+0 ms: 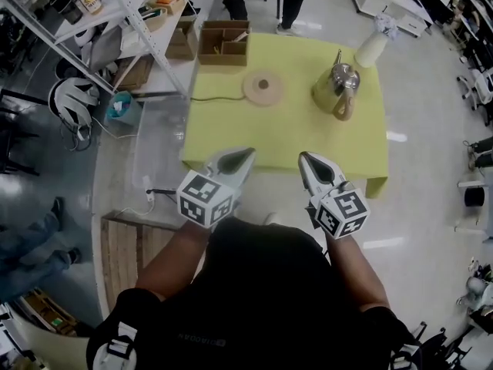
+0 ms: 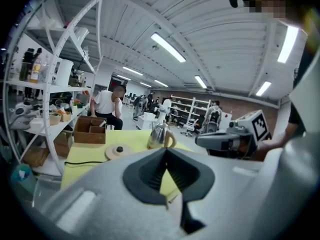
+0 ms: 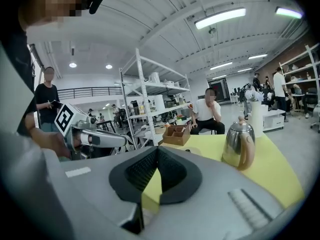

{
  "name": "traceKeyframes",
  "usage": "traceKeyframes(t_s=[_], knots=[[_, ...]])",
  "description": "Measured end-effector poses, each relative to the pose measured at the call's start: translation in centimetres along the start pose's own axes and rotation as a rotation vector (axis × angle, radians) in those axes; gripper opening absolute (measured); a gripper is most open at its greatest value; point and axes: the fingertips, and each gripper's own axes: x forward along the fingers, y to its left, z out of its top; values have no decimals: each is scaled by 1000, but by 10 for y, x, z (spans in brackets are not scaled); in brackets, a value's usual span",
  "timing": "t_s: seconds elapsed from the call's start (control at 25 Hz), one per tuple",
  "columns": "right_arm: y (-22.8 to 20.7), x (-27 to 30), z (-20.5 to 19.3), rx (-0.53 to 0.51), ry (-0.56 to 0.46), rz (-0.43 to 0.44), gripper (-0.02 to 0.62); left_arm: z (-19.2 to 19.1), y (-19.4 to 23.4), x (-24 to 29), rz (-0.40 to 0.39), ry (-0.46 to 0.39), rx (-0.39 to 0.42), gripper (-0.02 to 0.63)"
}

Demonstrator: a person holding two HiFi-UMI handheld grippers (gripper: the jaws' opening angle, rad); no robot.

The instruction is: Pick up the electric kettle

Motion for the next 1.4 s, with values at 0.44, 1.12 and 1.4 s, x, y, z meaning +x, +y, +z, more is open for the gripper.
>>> traceKeyframes(t_s=[0.44, 1.12, 1.4], knots=[[6, -43, -10, -3, -18, 70, 5, -3, -52, -19, 94, -25, 16, 2], [48, -14, -11, 20, -25, -33, 5, -3, -10, -59, 35, 14, 56, 2], [65, -5, -15, 14, -8, -64, 5, -8, 3, -74, 15, 16, 52, 2]])
